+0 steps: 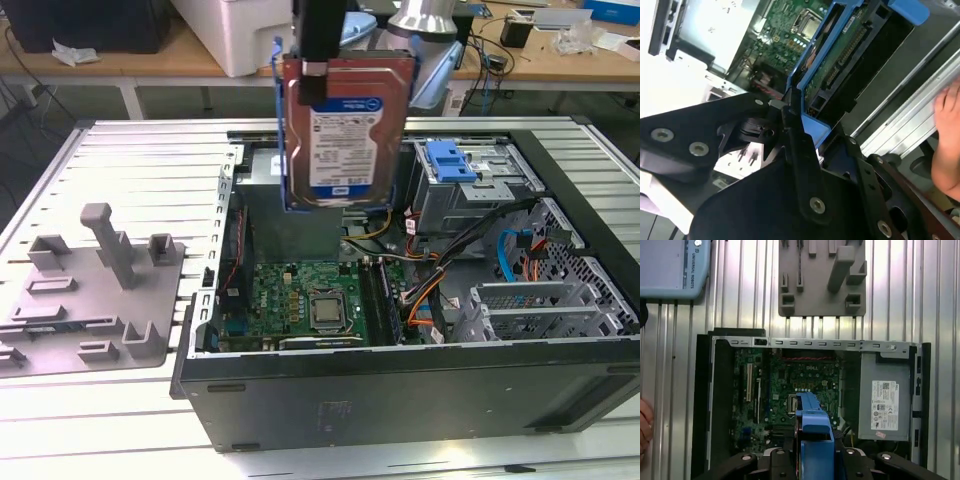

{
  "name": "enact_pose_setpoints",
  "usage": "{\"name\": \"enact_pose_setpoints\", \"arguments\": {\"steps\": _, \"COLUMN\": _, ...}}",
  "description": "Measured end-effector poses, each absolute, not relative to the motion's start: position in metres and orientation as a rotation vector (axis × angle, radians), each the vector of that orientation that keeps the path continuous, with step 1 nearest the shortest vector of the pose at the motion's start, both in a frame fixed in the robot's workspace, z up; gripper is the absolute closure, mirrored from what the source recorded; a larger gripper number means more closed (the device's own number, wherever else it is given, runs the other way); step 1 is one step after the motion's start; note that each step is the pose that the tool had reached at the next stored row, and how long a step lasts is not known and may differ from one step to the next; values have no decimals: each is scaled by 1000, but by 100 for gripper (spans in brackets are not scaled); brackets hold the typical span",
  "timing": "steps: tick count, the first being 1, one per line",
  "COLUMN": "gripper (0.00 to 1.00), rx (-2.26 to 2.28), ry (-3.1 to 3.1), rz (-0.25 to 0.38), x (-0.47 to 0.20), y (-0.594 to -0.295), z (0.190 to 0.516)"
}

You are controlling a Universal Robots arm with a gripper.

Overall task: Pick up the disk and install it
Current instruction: 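Pick up the disk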

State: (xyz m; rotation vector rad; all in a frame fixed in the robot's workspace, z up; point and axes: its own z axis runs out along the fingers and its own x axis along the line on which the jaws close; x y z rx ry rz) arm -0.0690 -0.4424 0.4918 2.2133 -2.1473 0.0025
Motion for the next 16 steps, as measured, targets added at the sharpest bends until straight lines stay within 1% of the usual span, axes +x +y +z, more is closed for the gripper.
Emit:
{"name": "enact_pose_setpoints", "arguments": {"steps": 9, "gripper": 63, "rx": 2213, "ry": -2147, "rz": 2, "x": -33, "y": -467, "z": 492}}
{"name": "enact_pose_setpoints", "arguments": {"steps": 16, "gripper": 63, "rx": 2213, "ry": -2148, "rz": 2, "x": 9, "y": -494, "z": 493}}
